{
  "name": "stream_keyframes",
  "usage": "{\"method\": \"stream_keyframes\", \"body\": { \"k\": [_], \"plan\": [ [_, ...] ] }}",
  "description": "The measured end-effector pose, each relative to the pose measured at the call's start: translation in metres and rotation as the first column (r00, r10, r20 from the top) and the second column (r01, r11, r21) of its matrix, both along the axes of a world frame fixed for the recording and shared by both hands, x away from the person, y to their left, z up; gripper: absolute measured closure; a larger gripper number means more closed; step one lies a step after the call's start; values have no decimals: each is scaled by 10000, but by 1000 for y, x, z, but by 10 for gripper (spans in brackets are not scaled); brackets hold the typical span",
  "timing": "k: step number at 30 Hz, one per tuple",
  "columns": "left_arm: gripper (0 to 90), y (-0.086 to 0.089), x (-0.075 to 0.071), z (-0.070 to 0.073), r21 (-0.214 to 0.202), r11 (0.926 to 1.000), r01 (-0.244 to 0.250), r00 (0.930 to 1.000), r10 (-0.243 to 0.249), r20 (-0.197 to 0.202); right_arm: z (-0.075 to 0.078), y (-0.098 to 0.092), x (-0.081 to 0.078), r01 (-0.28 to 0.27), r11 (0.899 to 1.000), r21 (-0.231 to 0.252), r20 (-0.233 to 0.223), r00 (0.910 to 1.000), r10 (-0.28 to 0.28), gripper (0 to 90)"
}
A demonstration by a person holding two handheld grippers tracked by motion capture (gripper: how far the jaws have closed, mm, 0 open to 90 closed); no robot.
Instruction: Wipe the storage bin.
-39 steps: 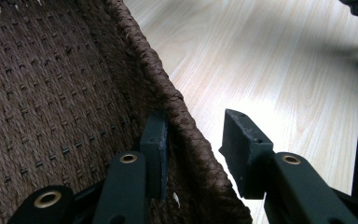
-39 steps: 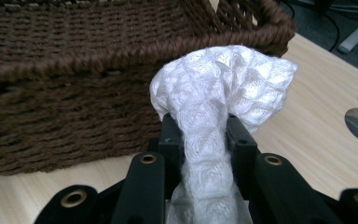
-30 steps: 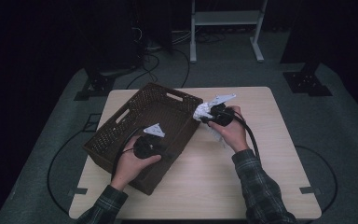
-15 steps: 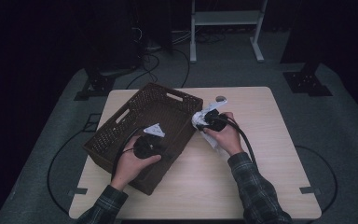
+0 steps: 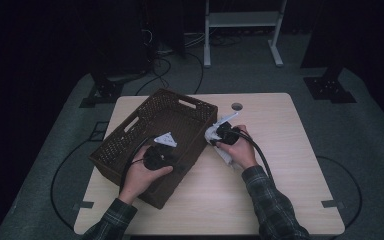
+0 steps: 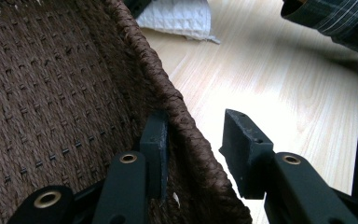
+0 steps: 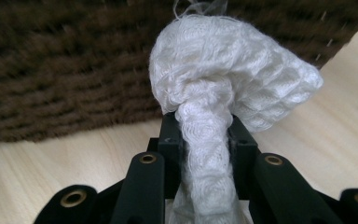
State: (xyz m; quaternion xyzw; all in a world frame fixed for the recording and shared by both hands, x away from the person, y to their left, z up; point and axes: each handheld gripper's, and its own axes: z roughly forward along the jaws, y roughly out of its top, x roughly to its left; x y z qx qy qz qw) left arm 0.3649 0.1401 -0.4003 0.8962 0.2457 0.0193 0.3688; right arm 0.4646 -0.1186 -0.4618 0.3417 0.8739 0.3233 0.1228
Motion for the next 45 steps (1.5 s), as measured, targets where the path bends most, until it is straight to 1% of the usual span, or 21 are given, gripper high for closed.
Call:
{"method": "stream_keyframes", "body": {
  "k": [1, 2, 3, 5, 12, 18, 20, 22, 25, 26, 27, 29, 32, 34, 37, 38, 39, 45],
  "plan": [
    [611, 0, 0, 0, 0, 10000, 0, 10000, 0, 0, 0, 0, 0, 0, 10000, 0, 0, 10000, 0, 721],
    [611, 0, 0, 0, -5, 10000, -4, 10000, 4, -3, -6, 0, 0, 19, 10000, 14, -114, 9999, -18, 721],
    [612, 0, 0, 0, -5, 10000, -4, 10000, 4, -3, -6, 0, 0, 19, 10000, 14, -114, 9999, -18, 721],
    [611, 0, 0, 0, 7, 10000, -1, 10000, 1, 0, -12, 1, 1, -6, 10000, -61, -200, 9998, 5, 721],
    [612, 0, 0, 0, 5, 10000, -8, 10000, 8, -1, -13, 1, 0, 22, 10000, -74, -168, 9999, -24, 721],
    [612, 0, 0, 0, -15, 10000, -12, 10000, 12, -11, -2, -2, -6, -40, 9999, 100, 56, 10000, 40, 721],
    [612, 0, 0, 0, -17, 10000, -13, 10000, 13, -12, 5, -4, -8, -140, 9997, 189, 304, 9994, 134, 722],
    [612, 0, 0, 0, -14, 10000, -14, 10000, 14, -7, 10, -6, -10, -188, 9992, 356, 413, 9990, 173, 722],
    [613, 0, 0, 0, -15, 10000, -18, 10000, 18, -20, 20, -7, -13, -265, 9985, 479, 619, 9978, 235, 722],
    [613, 0, 0, 0, -6, 10000, -14, 10000, 14, -5, 26, -8, -15, -370, 9974, 618, 724, 9968, 325, 722],
    [613, 0, 0, 0, -6, 10000, -14, 10000, 14, -5, 26, -8, -15, -370, 9974, 618, 724, 9968, 325, 722],
    [613, 0, 0, 0, -11, 10000, -15, 10000, 15, -9, 32, -8, -17, -426, 9964, 728, 900, 9953, 359, 723],
    [613, 0, 0, 0, -14, 10000, -17, 10000, 17, -10, 38, -9, -20, -495, 9946, 908, 1044, 9937, 399, 723],
    [613, 0, 0, 0, -17, 10000, -18, 10000, 18, -18, 42, -11, -22, -517, 9925, 1110, 1079, 9934, 396, 723],
    [613, 0, 0, 0, -19, 10000, -19, 10000, 19, -18, 47, -12, -25, -564, 9913, 1189, 1233, 9915, 417, 723],
    [613, 0, 0, 0, -17, 10000, -18, 10000, 18, -24, 51, -12, -28, -664, 9909, 1170, 1367, 9893, 501, 723],
    [613, 0, 0, 0, 8, 10000, -11, 10000, 11, -20, 52, -11, -30, -652, 9909, 1178, 1364, 9895, 489, 723],
    [613, 0, 0, 0, 6, 10000, -17, 10000, 17, -28, 54, -7, -35, -943, 9890, 1142, 1522, 9854, 764, 723]
  ]
}}
